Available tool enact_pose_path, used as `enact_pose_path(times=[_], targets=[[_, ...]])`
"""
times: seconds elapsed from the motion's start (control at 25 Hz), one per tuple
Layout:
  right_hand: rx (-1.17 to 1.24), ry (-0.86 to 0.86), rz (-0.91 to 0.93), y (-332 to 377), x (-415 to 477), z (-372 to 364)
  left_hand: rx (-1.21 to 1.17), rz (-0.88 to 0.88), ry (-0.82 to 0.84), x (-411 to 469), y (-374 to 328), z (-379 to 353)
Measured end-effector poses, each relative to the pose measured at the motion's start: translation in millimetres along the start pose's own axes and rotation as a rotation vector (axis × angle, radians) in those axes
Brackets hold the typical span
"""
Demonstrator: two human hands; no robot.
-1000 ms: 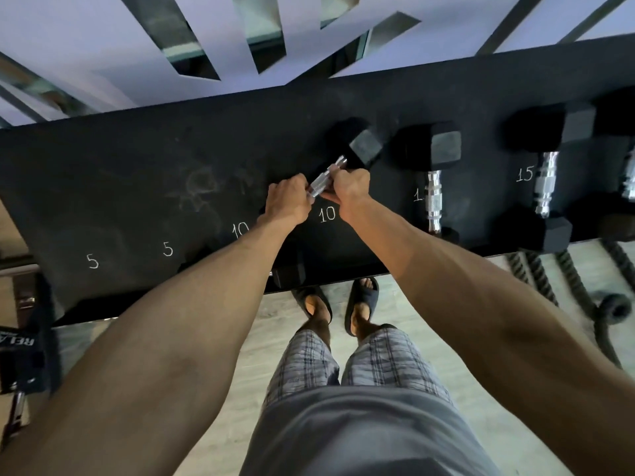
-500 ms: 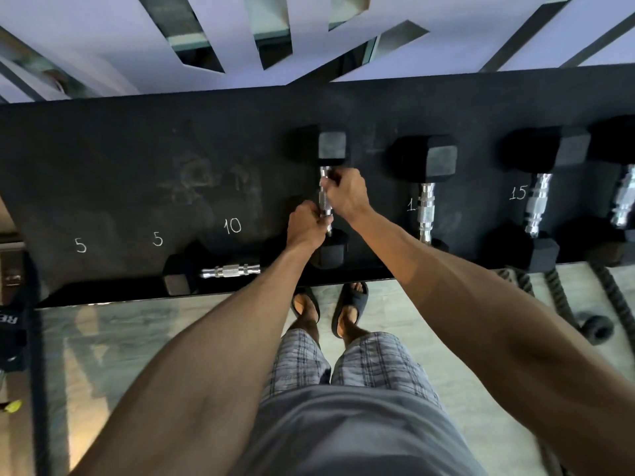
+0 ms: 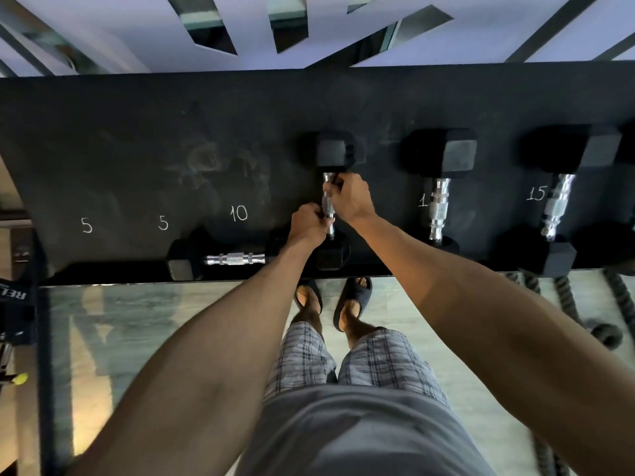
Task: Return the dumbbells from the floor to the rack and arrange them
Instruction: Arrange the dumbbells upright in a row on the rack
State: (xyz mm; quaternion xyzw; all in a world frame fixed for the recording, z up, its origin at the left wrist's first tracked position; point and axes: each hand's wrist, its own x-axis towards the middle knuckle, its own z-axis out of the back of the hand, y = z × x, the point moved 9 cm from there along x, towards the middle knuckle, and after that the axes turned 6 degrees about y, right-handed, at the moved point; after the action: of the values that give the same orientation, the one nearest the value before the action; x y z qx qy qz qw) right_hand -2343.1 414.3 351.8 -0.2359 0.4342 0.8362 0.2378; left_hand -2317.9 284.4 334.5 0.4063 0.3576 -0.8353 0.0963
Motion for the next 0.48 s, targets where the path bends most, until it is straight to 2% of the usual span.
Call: enact_pose_path(times=[0.2,0.32,0.4,0.48], targets=[[-0.029,0.070,-0.033,-9.0,-14.0,-6.9,0.044,0.046,0.111,-7.4,9.5,-13.2],[-0.055,0.104,-0.080,-17.9,-31.5,-10.1,0.041,0.048,0.097,-19.9,14.7,-9.2],[-0.089,0.010,-0.081,-19.0,-52.0,-1.1,-0.030,0.058,0.042,-28.0,24.7,-0.1],[-0.170,-0.102,0.026,-7.6,-76.5,1.8,-0.164,0.101,-0.044,-36.5,42.6,14.8]])
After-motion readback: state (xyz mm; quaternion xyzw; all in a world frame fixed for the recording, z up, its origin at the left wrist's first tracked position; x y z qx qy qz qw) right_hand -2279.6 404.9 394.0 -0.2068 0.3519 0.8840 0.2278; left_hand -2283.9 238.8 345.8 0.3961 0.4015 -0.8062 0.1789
